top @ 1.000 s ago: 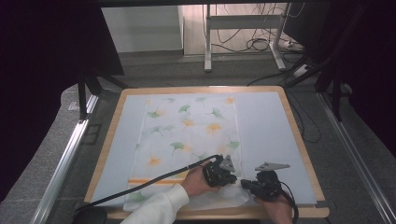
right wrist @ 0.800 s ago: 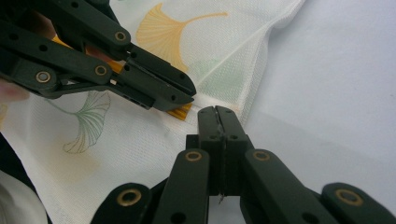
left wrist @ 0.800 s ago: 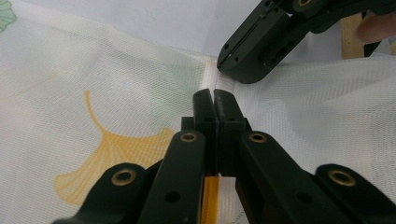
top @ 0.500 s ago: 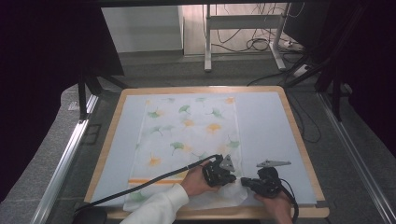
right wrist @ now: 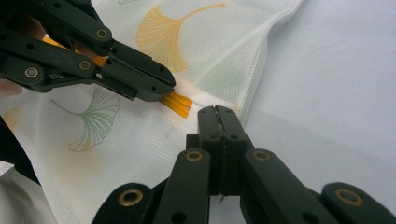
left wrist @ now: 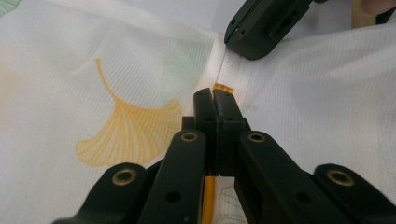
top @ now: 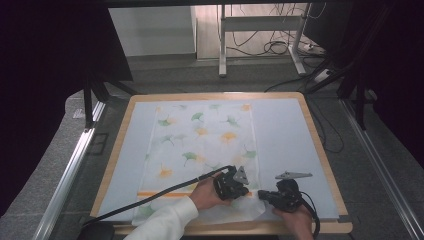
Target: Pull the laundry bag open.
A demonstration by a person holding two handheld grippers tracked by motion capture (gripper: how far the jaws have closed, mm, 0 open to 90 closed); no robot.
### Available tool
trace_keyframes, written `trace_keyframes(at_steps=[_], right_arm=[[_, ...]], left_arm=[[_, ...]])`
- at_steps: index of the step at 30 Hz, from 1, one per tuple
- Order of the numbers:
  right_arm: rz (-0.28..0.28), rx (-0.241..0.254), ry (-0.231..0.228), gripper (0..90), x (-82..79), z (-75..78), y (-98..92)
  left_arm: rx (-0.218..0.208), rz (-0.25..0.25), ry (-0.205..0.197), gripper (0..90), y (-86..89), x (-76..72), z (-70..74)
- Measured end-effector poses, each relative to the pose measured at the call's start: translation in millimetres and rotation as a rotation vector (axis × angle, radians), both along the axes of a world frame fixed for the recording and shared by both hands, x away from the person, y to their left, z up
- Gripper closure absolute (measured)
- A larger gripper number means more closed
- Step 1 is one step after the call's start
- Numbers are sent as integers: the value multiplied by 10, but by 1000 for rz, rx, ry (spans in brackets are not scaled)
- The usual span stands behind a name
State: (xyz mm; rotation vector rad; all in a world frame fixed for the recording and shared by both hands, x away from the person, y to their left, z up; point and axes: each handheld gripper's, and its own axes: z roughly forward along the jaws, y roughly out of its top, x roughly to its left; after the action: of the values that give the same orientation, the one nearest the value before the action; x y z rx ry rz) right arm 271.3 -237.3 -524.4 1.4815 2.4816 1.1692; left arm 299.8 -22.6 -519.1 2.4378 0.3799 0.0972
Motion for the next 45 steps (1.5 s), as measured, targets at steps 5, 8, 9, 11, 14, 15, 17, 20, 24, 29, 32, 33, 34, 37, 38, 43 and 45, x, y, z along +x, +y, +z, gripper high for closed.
trace_keyframes(at_steps=[5, 8, 9, 11, 14, 15, 17, 20, 24, 29, 32, 33, 34, 37, 38, 43, 45], right_arm=[[3, 1, -2, 900, 0, -2, -2], [5, 1, -3, 900, 0, -3, -4], [6, 1, -4, 899, 0, -3, -4], [6, 2, -4, 900, 0, -4, -4], [5, 3, -4, 899, 0, -5, -6], [6, 3, -4, 900, 0, -4, -5], [6, 4, -4, 899, 1, -6, -6], [7, 5, -4, 900, 1, -6, -6], [7, 4, -4, 900, 0, -6, -6], [7, 0, -5, 900, -2, -3, -3], [6, -1, -6, 899, -5, -2, -1], [7, -2, -6, 900, -5, -2, -1], [7, -1, -7, 900, -6, -3, -1], [7, 0, -7, 899, -6, -3, -1], [10, -2, -10, 900, -6, -4, -2], [13, -14, -11, 899, -8, 2, 1], [12, -6, -14, 900, -10, -2, 4]], left_arm=[[1, 1, 7, 900, 7, 5, 3], [1, 4, 7, 899, 8, 6, 3], [3, 4, 8, 900, 8, 6, 4], [3, 11, 10, 899, 7, 8, 5], [2, 14, 16, 899, 14, 14, 5], [2, 15, 16, 899, 15, 14, 5], [3, 15, 15, 899, 16, 12, 6], [3, 19, 19, 899, 37, 15, 7], [-20, 34, 45, 899, 142, 42, -10], [-22, 42, 51, 899, 219, 31, -14], [-13, 39, 47, 900, 235, 20, -8], [-9, 40, 44, 899, 236, 12, -6], [-4, 39, 40, 899, 238, 8, -3], [-7, 46, 53, 899, 274, 7, -4], [-13, 49, 58, 899, 298, 13, -8], [-6, 57, 40, 900, 405, -23, -11], [-12, 62, 50, 900, 441, -28, -16]])
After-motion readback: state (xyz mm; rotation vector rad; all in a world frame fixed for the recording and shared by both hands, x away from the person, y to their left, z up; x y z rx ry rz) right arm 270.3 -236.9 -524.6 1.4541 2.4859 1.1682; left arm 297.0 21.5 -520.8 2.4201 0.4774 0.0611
